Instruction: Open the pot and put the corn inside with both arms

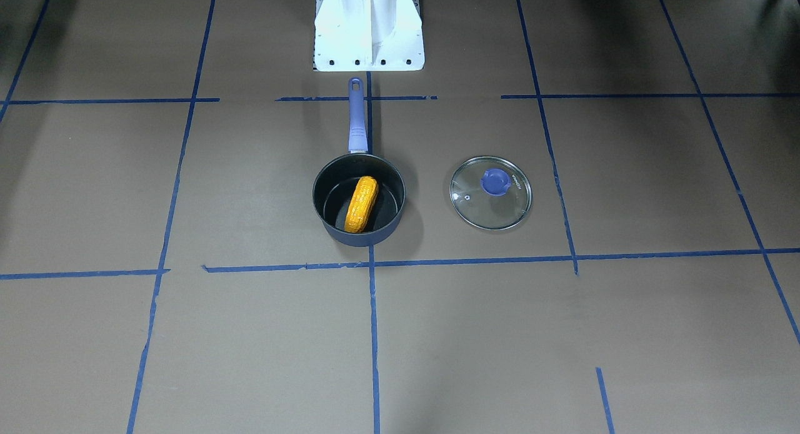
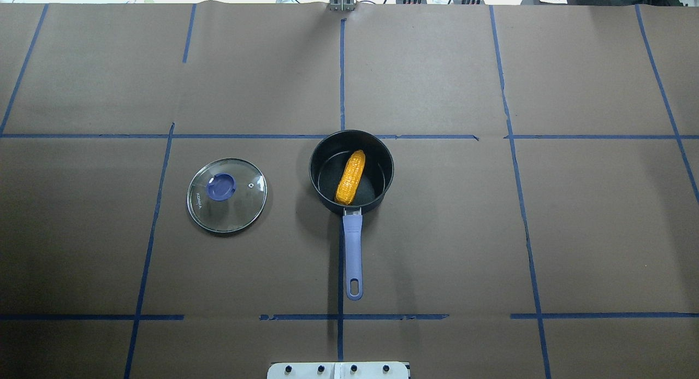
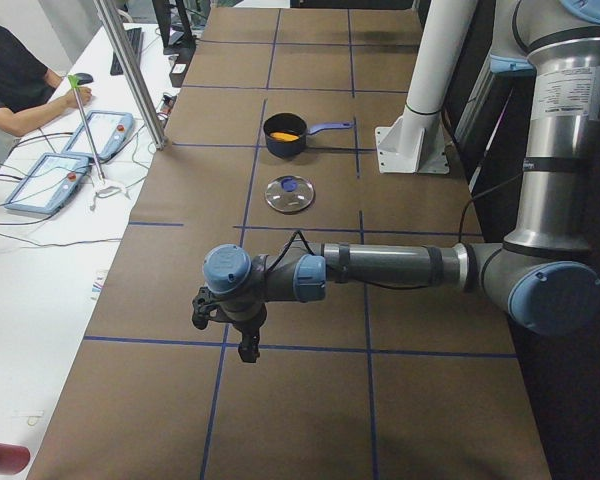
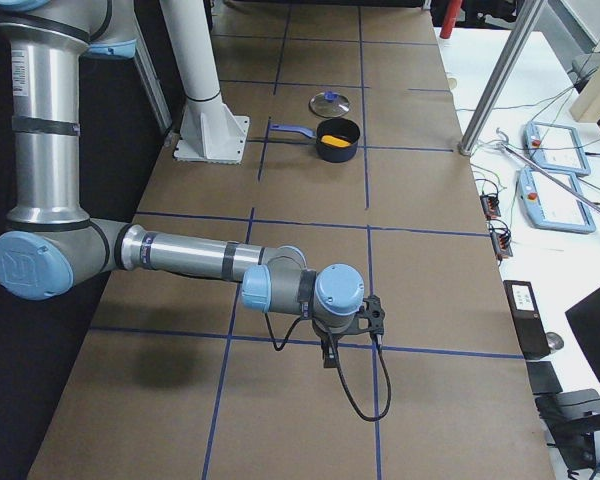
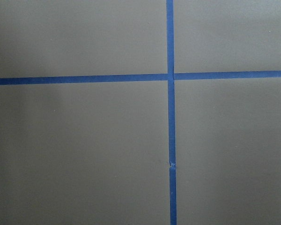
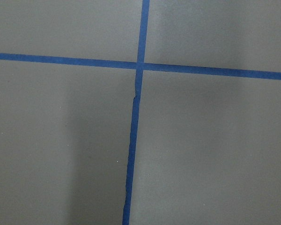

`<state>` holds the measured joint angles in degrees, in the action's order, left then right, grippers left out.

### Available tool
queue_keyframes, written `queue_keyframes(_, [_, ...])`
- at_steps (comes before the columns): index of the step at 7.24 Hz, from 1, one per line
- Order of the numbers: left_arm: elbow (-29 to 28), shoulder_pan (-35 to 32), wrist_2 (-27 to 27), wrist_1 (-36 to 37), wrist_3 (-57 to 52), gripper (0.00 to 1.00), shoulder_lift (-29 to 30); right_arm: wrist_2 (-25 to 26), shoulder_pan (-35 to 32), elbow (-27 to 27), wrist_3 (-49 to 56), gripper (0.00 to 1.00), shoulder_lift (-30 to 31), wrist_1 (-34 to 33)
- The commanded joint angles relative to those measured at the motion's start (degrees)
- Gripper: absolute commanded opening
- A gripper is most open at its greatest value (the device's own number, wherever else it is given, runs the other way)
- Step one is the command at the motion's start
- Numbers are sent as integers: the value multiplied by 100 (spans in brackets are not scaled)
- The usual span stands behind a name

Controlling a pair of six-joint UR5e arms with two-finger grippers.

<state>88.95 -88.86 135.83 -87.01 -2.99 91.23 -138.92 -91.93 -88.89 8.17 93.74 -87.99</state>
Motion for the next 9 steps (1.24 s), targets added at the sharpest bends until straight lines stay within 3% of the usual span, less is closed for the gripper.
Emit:
queue_keyframes(1, [0,0,-4,-17,0,100,0,14,-1,12,-8,100,-5,19])
queue_keyframes(9, [-9,0,-4,-53,0,100,-9,6,-27,-6,-61,100,-75,27])
